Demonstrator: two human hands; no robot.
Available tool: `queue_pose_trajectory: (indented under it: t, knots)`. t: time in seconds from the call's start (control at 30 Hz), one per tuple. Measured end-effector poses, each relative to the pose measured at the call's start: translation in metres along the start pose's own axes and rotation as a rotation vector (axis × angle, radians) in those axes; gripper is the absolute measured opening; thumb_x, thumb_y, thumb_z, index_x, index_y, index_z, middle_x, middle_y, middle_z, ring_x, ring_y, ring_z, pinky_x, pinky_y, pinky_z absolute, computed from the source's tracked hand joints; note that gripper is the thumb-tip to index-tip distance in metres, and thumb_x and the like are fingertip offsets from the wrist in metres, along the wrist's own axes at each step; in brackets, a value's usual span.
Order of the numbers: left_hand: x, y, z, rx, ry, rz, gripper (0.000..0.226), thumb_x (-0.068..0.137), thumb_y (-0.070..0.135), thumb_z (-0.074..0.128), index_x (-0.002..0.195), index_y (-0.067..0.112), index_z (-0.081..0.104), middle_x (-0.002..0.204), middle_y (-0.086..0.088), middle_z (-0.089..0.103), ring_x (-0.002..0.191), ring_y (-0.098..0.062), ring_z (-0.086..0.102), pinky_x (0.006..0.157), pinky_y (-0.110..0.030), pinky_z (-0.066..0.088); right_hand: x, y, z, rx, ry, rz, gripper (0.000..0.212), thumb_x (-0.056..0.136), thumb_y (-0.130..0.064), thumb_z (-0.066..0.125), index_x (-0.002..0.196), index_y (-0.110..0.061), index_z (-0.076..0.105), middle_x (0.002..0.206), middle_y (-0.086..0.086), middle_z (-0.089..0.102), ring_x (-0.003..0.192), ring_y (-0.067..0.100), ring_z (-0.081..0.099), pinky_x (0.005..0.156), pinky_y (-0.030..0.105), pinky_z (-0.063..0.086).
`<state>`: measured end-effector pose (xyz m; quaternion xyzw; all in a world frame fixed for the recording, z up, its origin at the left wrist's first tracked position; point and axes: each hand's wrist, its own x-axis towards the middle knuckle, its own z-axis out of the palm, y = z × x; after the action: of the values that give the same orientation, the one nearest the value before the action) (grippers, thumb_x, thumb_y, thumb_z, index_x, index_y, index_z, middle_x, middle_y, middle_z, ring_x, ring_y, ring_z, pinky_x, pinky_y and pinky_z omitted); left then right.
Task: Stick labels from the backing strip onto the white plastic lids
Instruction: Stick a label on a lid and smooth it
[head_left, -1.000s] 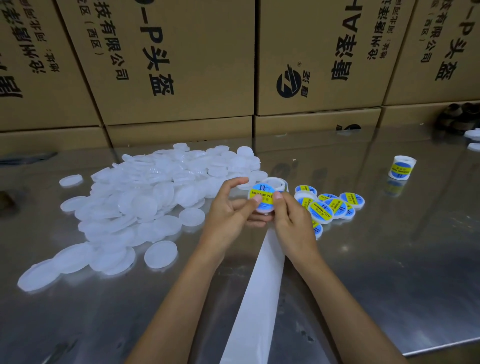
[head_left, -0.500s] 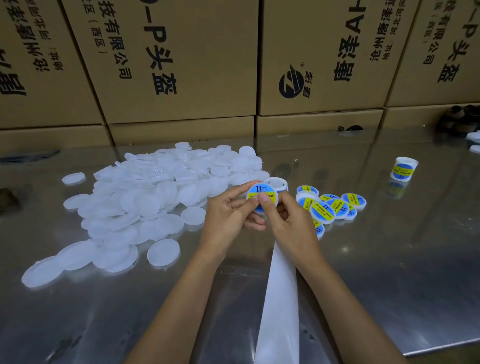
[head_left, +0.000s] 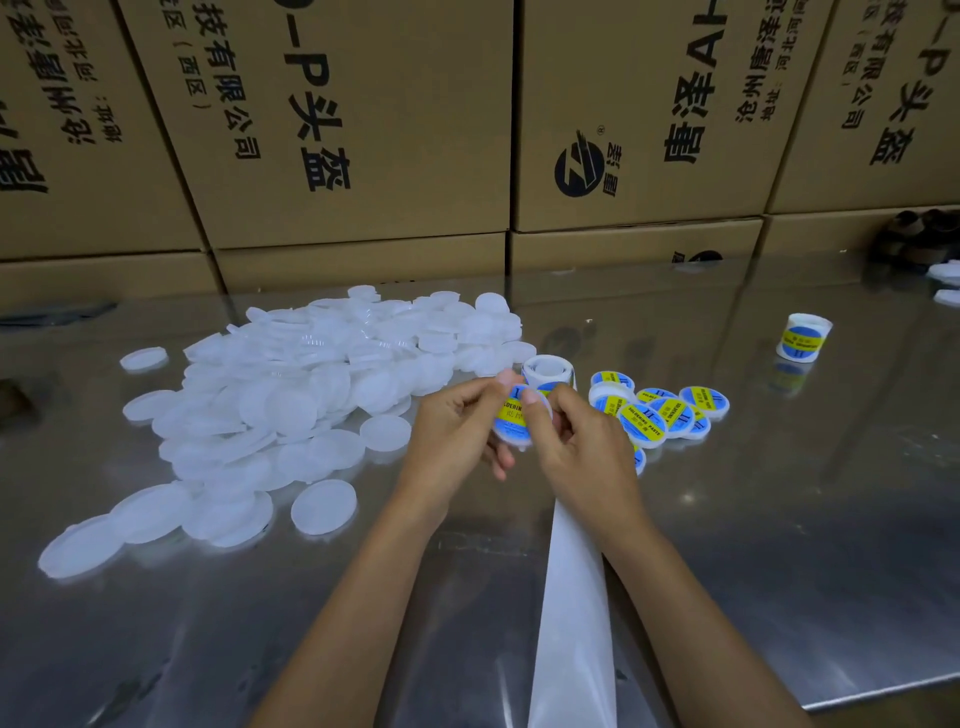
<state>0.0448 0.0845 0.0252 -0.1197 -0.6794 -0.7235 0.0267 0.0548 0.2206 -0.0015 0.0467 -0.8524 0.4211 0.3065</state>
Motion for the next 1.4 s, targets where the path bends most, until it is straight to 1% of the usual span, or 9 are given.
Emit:
queue_pose_trajectory:
  t: [0.17, 0.4, 0.53, 0.63, 0.73, 1.0, 1.2, 1.3, 1.4]
  knots:
    - [-0.003, -0.001, 0.005, 0.002, -0.167, -0.035, 0.038, 0.093, 0.004, 0.068, 0.129, 0.016, 0.065, 0.081, -0.004, 0.069, 0.053, -0.019, 0.057, 0.047, -0.029, 0.052, 0.004, 0.003, -0.004, 0.048, 0.09, 0.065, 0.04, 0.102, -0.036, 0.048, 0.066, -0.018, 0.044, 0.048, -0.003, 0.04, 0.051, 0.015, 0.039, 0.053, 0.035, 0.033]
    - [-0.002, -0.005, 0.004, -0.018, -0.046, 0.023, 0.042, 0.089, 0.007, 0.074, 0.128, 0.018, 0.067, 0.078, -0.004, 0.075, 0.047, -0.021, 0.063, 0.049, -0.03, 0.056, 0.004, 0.005, -0.001, 0.171, 0.055, 0.087, 0.047, 0.101, -0.046, 0.047, 0.063, -0.021, 0.037, 0.048, -0.009, 0.037, 0.049, 0.01, 0.033, 0.049, 0.023, 0.025]
    - [0.0, -0.006, 0.001, -0.061, 0.027, 0.043, 0.028, 0.091, 0.011, 0.072, 0.113, 0.028, 0.073, 0.078, -0.009, 0.076, 0.049, -0.017, 0.065, 0.051, -0.027, 0.058, 0.001, 0.005, 0.002, 0.108, -0.041, 0.073, 0.055, 0.09, -0.066, 0.048, 0.069, -0.015, 0.043, 0.054, -0.012, 0.041, 0.053, 0.011, 0.036, 0.055, 0.033, 0.034]
    - [0.0, -0.006, 0.0, -0.061, 0.089, 0.042, 0.014, 0.096, 0.018, 0.068, 0.099, 0.026, 0.078, 0.069, -0.009, 0.073, 0.046, -0.02, 0.065, 0.048, -0.027, 0.056, 0.0, 0.004, 0.002, 0.081, -0.058, 0.047, 0.054, 0.091, -0.062, 0.049, 0.064, -0.017, 0.037, 0.053, -0.009, 0.04, 0.052, 0.013, 0.034, 0.053, 0.032, 0.031]
    - [0.001, -0.005, 0.0, -0.039, 0.14, 0.023, 0.022, 0.097, 0.031, 0.066, 0.095, 0.015, 0.08, 0.058, -0.016, 0.066, 0.041, -0.023, 0.062, 0.043, -0.027, 0.053, -0.001, 0.001, 0.003, 0.072, -0.075, 0.027, 0.051, 0.097, -0.054, 0.046, 0.061, -0.022, 0.031, 0.051, -0.007, 0.037, 0.051, 0.014, 0.032, 0.053, 0.033, 0.028]
    - [0.002, -0.005, 0.001, -0.008, 0.157, -0.005, 0.021, 0.092, 0.035, 0.072, 0.084, 0.016, 0.076, 0.06, -0.007, 0.067, 0.037, -0.025, 0.059, 0.04, -0.03, 0.053, -0.003, 0.003, 0.003, -0.116, -0.07, -0.071, 0.037, 0.103, -0.043, 0.04, 0.071, -0.026, 0.038, 0.05, -0.006, 0.038, 0.056, 0.021, 0.041, 0.053, 0.036, 0.032]
    - [0.003, -0.006, 0.0, 0.037, 0.068, -0.029, 0.021, 0.089, 0.025, 0.076, 0.092, 0.005, 0.069, 0.061, -0.009, 0.067, 0.038, -0.022, 0.057, 0.04, -0.027, 0.051, -0.002, 0.006, 0.004, -0.085, -0.046, -0.034, 0.034, 0.105, -0.035, 0.039, 0.078, -0.022, 0.055, 0.053, -0.007, 0.043, 0.06, 0.022, 0.047, 0.054, 0.037, 0.034]
    - [0.003, -0.007, 0.001, 0.025, -0.004, -0.027, 0.015, 0.088, 0.017, 0.077, 0.1, 0.01, 0.071, 0.07, -0.006, 0.071, 0.043, -0.019, 0.06, 0.046, -0.028, 0.054, 0.0, 0.005, 0.004, -0.061, -0.028, 0.04, 0.037, 0.105, -0.033, 0.04, 0.071, -0.023, 0.047, 0.05, -0.008, 0.039, 0.061, 0.025, 0.046, 0.056, 0.035, 0.033]
    - [0.003, -0.01, 0.0, 0.021, -0.072, -0.022, 0.03, 0.088, 0.008, 0.075, 0.117, 0.013, 0.069, 0.087, -0.005, 0.075, 0.054, -0.018, 0.063, 0.056, -0.029, 0.058, 0.002, 0.004, 0.003, -0.049, -0.003, 0.098, 0.04, 0.105, -0.035, 0.039, 0.067, -0.025, 0.044, 0.051, -0.009, 0.038, 0.064, 0.025, 0.049, 0.059, 0.037, 0.035]
